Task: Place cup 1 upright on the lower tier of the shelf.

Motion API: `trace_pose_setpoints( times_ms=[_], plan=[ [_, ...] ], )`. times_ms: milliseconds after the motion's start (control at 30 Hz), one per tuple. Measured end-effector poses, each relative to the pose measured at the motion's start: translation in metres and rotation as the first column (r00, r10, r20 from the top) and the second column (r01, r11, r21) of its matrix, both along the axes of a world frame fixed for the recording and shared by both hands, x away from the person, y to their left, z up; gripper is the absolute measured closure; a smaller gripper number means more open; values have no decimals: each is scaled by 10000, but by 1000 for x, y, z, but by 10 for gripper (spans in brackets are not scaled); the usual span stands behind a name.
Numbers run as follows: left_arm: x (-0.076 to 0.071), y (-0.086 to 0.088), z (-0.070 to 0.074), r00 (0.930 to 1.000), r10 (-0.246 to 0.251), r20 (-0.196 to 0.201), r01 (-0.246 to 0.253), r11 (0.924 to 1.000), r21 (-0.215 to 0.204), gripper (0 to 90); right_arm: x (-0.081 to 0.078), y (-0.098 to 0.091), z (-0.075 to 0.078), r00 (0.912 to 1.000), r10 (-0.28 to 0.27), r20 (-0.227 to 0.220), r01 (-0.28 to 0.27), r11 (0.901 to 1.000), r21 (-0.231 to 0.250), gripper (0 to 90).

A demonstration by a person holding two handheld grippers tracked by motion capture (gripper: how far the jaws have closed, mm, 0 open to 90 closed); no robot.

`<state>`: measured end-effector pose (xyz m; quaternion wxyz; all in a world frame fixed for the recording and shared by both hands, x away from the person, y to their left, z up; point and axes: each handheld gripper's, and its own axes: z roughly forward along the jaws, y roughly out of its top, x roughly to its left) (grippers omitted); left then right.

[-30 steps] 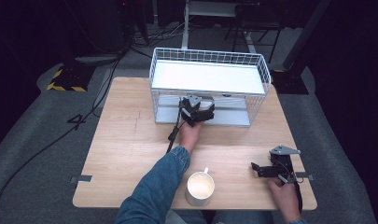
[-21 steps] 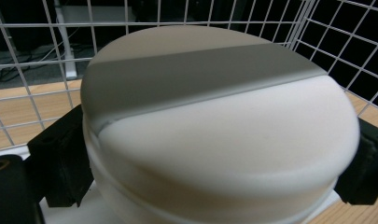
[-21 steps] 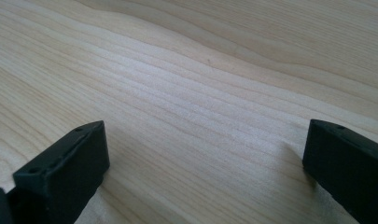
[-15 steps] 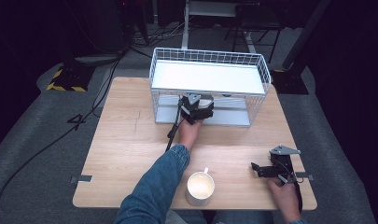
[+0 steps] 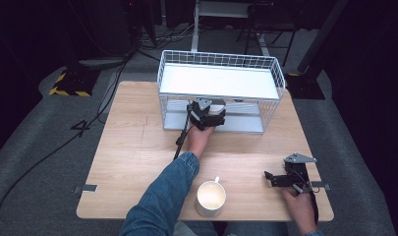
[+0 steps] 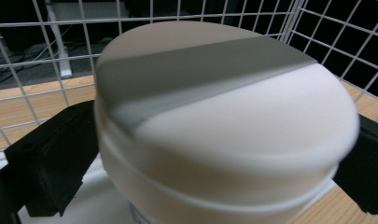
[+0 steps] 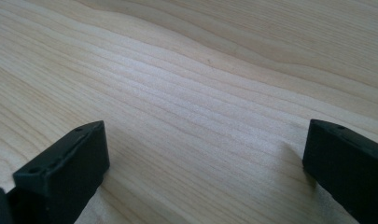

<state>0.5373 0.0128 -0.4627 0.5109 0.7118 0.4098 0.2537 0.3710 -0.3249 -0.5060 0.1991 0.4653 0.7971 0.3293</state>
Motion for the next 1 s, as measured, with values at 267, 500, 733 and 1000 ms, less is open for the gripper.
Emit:
trace_pose_setpoints(
  times_ms=[267,500,733,1000],
  plan=[
    [-10,-1,0,9989,26,-468,-49,9987,-510,0,0,0,0,10000,3,2,-3,10000,-1,3],
    [-20,12,-1,9985,-73,-536,47,9988,-492,0,0,0,0,10000,-11,7,11,10000,1,3],
    [-32,28,4,9978,-63,-655,32,9989,-477,0,0,0,0,10000,6,-8,-6,10000,0,2],
    [-51,48,15,9984,-169,-531,158,9997,-197,0,0,0,0,10000,6,-20,-6,10000,9,3]
  ],
)
